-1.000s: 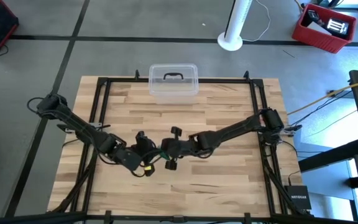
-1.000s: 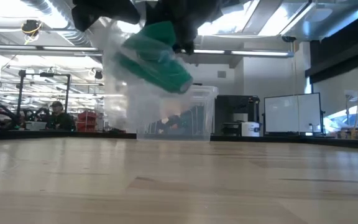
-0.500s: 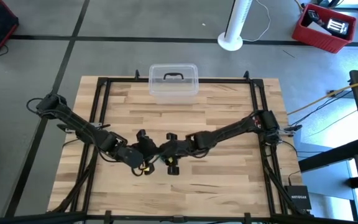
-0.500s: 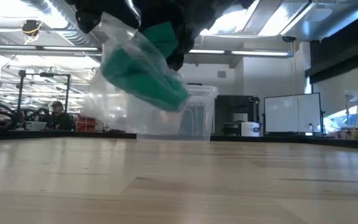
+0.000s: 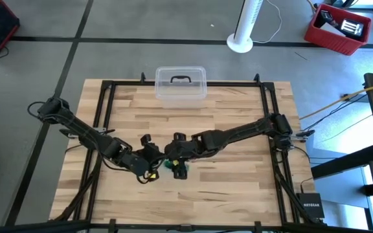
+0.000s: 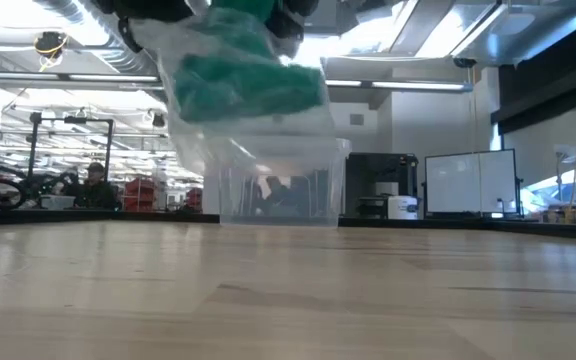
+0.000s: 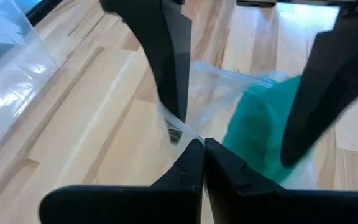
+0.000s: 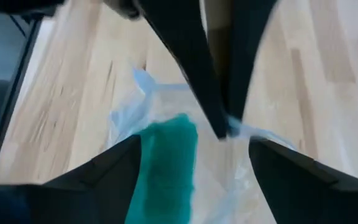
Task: Roll bandage
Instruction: Put the rolled green bandage into the transparent zip bag, then close the transparent zip bag
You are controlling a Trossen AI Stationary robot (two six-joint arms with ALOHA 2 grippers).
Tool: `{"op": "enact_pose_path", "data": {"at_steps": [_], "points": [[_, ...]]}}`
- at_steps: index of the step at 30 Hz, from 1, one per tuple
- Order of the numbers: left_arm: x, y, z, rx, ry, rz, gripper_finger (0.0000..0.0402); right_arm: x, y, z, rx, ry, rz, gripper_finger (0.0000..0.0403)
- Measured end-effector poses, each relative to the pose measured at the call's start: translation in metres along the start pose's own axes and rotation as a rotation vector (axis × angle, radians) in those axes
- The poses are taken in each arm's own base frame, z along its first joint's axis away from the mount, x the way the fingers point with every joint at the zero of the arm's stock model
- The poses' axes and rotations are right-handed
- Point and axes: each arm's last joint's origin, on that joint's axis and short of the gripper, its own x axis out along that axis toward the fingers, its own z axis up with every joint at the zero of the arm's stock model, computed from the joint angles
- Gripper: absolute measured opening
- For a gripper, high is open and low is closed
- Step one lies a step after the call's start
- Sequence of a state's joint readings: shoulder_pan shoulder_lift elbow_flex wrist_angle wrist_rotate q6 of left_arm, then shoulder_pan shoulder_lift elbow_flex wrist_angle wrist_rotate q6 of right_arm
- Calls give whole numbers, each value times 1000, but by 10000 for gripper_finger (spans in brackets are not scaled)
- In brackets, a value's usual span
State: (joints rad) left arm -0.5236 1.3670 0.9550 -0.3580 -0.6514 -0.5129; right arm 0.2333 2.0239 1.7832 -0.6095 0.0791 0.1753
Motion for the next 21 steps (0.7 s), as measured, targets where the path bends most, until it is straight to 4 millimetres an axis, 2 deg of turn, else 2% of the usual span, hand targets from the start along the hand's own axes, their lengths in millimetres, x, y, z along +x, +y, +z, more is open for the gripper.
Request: {"op": "enact_pose_path", "data": {"at_steps": [3, 8, 14, 16, 21], "points": [[0, 0, 0, 3, 1, -1, 0, -9, 0, -1, 27, 70, -2, 300], [0, 0, 0, 27, 0, -2, 0, -35, 0, 20, 28, -6, -41, 300], [0, 0, 0, 27, 3, -1, 0, -49, 6, 15, -43, 126, -23, 301], [0, 0, 0, 29, 2, 0, 0, -50, 14, 11, -111, 148, -9, 301], [0, 0, 0, 37, 2, -5, 0, -39, 36, -5, -253, 189, -34, 301]]}}
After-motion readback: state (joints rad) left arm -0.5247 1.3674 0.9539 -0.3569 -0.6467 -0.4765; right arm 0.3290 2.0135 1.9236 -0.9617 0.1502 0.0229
